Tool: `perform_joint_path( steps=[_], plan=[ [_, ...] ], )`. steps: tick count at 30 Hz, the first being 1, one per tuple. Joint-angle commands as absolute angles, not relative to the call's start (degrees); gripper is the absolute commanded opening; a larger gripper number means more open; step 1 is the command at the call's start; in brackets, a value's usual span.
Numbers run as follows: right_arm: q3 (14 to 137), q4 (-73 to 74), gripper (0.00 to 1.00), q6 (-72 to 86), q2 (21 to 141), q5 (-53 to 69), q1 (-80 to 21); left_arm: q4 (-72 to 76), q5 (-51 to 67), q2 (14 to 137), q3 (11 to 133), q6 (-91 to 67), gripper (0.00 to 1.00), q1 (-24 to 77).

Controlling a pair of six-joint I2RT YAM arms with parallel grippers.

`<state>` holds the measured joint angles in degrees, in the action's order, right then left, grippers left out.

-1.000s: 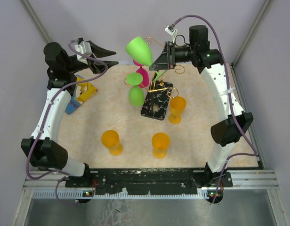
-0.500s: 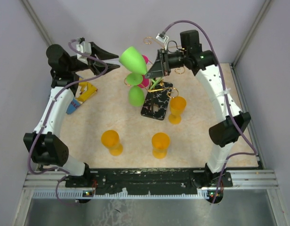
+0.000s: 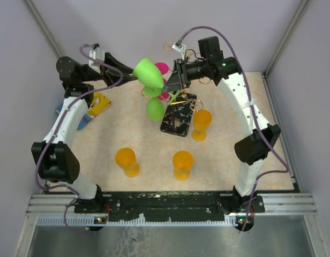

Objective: Place the wine glass upside down on the wine glass rack
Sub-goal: Turn the wine glass upside down at the wine rack.

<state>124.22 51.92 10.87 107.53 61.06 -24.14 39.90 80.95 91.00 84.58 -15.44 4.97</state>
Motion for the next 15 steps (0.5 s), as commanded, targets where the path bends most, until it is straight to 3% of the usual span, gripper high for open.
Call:
perform_joint_path(
  steps=[1, 8, 15],
  plan=[
    [127.6, 51.1, 0.13, 10.3, 106.9, 60.6, -24.9, 50.2, 84.6, 92.0, 83.9, -24.2, 0.31, 4.6],
    [128.0, 51.6, 0.27, 9.1, 106.9, 59.2, -24.9, 63.1, 86.2, 93.6, 83.5, -35.5, 0.14, 4.6],
    [128.6, 51.4, 0.36, 7.9, 106.5, 58.6, -24.9, 71.1, 86.5, 94.9, 83.9, -42.7, 0.09, 4.6]
  ],
)
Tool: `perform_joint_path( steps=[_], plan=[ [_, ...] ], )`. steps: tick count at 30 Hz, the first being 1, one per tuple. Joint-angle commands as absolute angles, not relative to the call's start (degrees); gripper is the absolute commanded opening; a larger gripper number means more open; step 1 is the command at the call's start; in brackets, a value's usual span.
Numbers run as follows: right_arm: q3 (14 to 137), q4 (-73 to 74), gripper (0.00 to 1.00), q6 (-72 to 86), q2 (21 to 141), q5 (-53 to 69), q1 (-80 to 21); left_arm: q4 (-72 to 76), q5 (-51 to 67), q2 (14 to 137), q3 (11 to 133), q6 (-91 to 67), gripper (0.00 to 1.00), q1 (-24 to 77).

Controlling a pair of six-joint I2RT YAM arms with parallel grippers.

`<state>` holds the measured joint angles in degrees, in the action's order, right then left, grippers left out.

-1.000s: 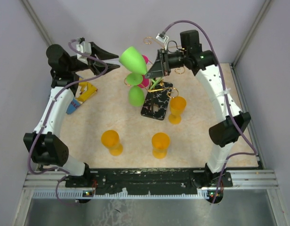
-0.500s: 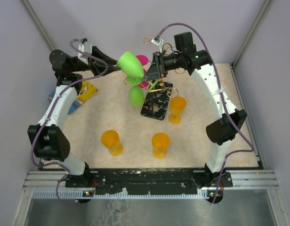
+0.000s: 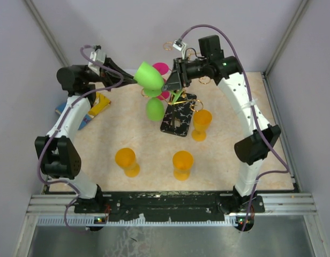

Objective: Place the wine glass upside down on the wine glass rack
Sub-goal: Turn the wine glass upside down at the wine rack.

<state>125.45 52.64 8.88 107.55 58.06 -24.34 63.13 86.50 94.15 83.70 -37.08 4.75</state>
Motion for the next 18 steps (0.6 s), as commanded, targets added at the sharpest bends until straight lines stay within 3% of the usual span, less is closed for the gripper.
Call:
perform_joint_path(
  steps=[1, 18],
  plan=[
    [128.6, 51.2, 0.38, 7.8, 106.4, 58.6, -25.0, 71.7, 86.6, 95.0, 84.0, -43.4, 0.08, 4.6],
    [128.6, 49.9, 0.69, 3.0, 104.1, 53.6, -25.0, 84.1, 86.6, 96.8, 86.6, -56.3, 0.03, 4.6]
  ],
)
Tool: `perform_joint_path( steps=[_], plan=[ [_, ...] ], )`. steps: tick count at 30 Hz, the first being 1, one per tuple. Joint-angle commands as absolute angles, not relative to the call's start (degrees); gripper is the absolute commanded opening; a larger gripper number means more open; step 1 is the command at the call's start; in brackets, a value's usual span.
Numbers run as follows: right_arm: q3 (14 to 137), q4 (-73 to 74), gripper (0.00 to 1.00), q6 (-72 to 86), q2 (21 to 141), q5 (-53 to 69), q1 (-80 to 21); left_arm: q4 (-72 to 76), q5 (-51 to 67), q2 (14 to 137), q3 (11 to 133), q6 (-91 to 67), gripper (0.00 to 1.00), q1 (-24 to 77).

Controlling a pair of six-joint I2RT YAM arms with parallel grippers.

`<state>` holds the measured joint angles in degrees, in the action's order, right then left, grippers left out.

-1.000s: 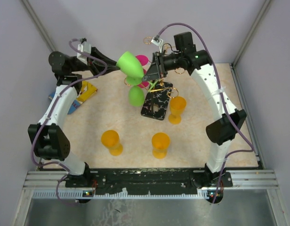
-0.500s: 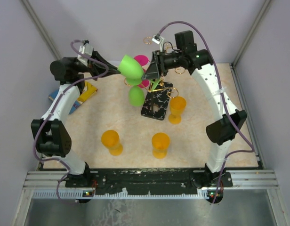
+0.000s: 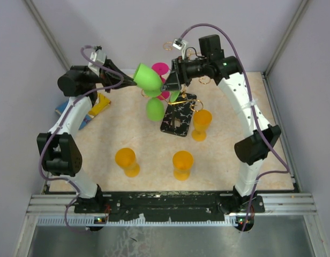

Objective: Place the wine glass upside down on the wine glass rack
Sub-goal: Turn the wine glass upside down at the wine rack.

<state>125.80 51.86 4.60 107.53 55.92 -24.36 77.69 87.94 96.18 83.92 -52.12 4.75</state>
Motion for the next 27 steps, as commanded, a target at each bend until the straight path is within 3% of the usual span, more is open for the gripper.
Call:
perform_joint_path(
  steps=[1, 18, 27],
  plan=[
    [128.6, 49.5, 0.71, 3.1, 103.9, 52.9, -24.9, 84.9, 86.6, 96.9, 86.6, -57.3, 0.03, 4.7],
    [117.1, 26.9, 0.95, 5.8, 95.1, 44.6, -24.9, 88.4, 86.6, 96.6, 87.1, -61.7, 0.00, 4.7],
    [108.6, 14.9, 0.98, 12.1, 88.6, 33.9, -24.8, 90.8, 83.8, 96.6, 88.6, -61.2, 0.00, 4.6]
  ],
)
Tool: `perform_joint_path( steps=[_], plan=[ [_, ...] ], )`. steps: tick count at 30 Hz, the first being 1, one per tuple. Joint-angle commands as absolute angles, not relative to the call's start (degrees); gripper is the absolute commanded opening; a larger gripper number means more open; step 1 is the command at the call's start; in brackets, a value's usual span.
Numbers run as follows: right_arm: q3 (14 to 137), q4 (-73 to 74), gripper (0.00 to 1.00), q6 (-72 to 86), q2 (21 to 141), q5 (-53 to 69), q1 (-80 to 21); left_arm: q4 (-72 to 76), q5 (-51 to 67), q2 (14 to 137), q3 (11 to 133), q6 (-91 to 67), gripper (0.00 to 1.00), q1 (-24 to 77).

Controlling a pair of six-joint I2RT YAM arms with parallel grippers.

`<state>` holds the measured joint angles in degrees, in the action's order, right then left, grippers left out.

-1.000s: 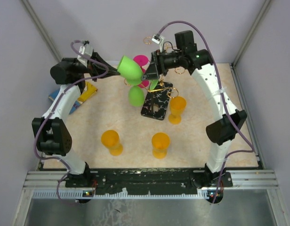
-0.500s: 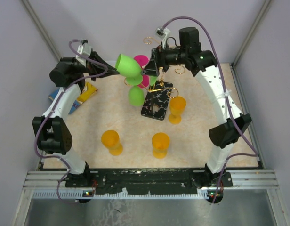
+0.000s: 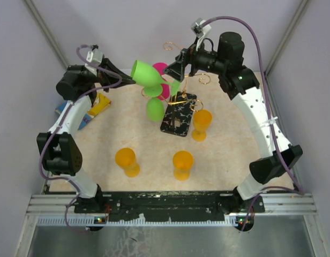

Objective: Place the wine glass upside down on the wine glass rack
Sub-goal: Turn the wine glass upside down at the wine rack.

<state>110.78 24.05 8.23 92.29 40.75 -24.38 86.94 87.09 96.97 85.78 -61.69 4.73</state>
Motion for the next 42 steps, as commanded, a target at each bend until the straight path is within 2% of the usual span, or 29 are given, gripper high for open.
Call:
perform_joint_path(
  steps=[1, 10, 14, 25, 31, 36, 42],
  plan=[
    [107.7, 13.6, 0.98, 13.0, 88.1, 32.8, -24.8, 90.9, 83.0, 96.4, 88.8, -60.6, 0.00, 4.6],
    [103.2, 10.0, 0.98, 15.2, 86.1, 28.8, -24.6, 94.6, 79.9, 97.0, 91.3, -63.9, 0.00, 4.6],
    [101.9, 7.5, 0.98, 17.0, 85.1, 24.9, -24.4, 96.5, 76.3, 96.5, 88.1, -63.7, 0.00, 4.5],
    [98.0, 1.4, 0.98, 21.2, 82.7, 15.8, -24.4, 66.5, 59.1, 83.9, 71.8, -20.0, 0.00, 4.6],
    [100.6, -0.4, 0.98, 26.3, 85.7, 20.4, -24.4, 59.7, 44.5, 79.6, 65.0, -3.6, 0.00, 7.6],
    [101.6, -5.7, 0.98, 35.1, 88.6, 24.5, -24.4, 56.0, 29.7, 77.0, 59.8, 14.3, 0.00, 16.4],
    [100.7, -14.7, 0.96, 45.0, 91.3, 27.5, -24.4, 62.1, 18.3, 77.4, 56.0, 18.9, 0.00, 22.3]
  ],
)
